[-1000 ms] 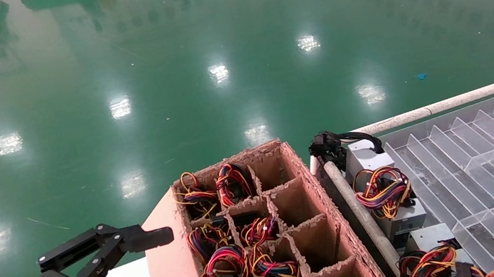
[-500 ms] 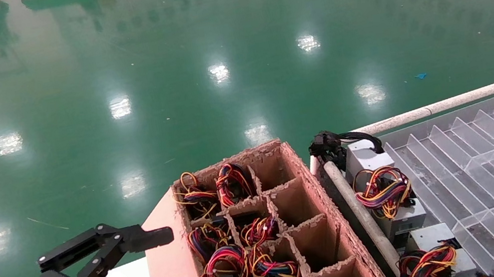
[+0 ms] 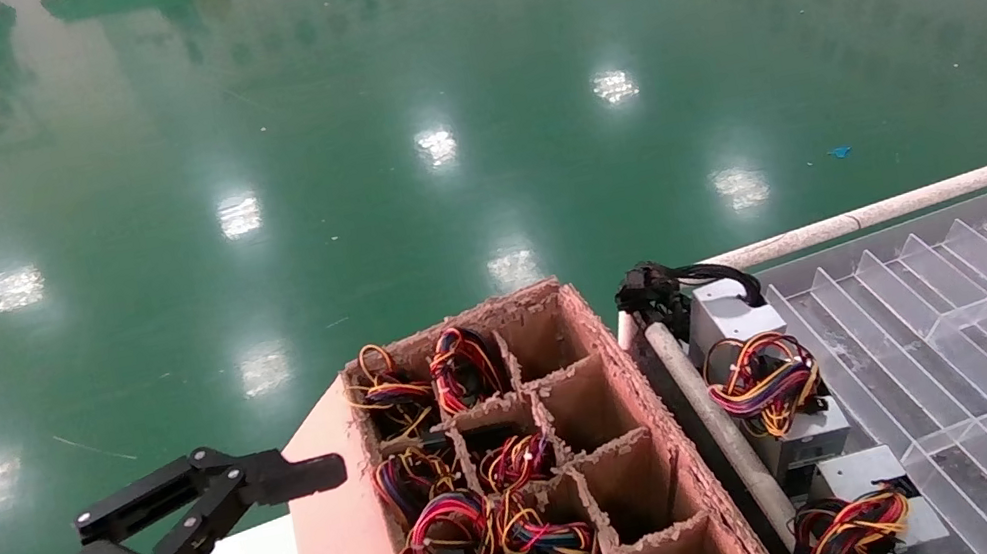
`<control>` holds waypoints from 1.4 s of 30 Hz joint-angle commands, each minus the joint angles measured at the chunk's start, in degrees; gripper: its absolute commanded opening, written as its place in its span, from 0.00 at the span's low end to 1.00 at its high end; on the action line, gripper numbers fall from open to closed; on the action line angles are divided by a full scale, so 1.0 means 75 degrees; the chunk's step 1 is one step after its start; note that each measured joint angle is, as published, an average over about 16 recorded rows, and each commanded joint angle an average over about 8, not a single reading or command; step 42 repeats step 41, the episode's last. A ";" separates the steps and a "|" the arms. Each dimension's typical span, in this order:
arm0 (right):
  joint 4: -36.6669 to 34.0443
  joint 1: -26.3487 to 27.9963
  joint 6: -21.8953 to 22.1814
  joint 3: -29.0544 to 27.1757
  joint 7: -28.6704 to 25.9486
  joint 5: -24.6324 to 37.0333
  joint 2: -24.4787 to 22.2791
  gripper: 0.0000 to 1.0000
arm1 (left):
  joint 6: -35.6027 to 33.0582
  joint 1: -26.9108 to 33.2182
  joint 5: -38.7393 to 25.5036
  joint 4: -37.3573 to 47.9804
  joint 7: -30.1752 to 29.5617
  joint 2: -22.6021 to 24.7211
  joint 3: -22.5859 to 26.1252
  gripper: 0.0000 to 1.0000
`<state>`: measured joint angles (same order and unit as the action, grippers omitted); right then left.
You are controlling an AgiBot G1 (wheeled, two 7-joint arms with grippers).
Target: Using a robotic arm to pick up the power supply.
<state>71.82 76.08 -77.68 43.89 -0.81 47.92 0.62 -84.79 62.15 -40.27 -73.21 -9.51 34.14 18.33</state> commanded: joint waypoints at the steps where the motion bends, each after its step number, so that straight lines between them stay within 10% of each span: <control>1: 0.0006 -0.0051 -0.0027 -0.0097 -0.0035 -0.0021 0.0120 1.00 | 0.0000 0.0000 0.0000 0.0001 0.0001 0.0000 0.0001 1.00; 42: 0.0170 -0.1397 -0.0771 -0.2681 -0.0956 -0.0583 0.3310 1.00 | 0.0002 0.0004 0.0006 0.0003 0.0006 -0.0003 0.0010 1.00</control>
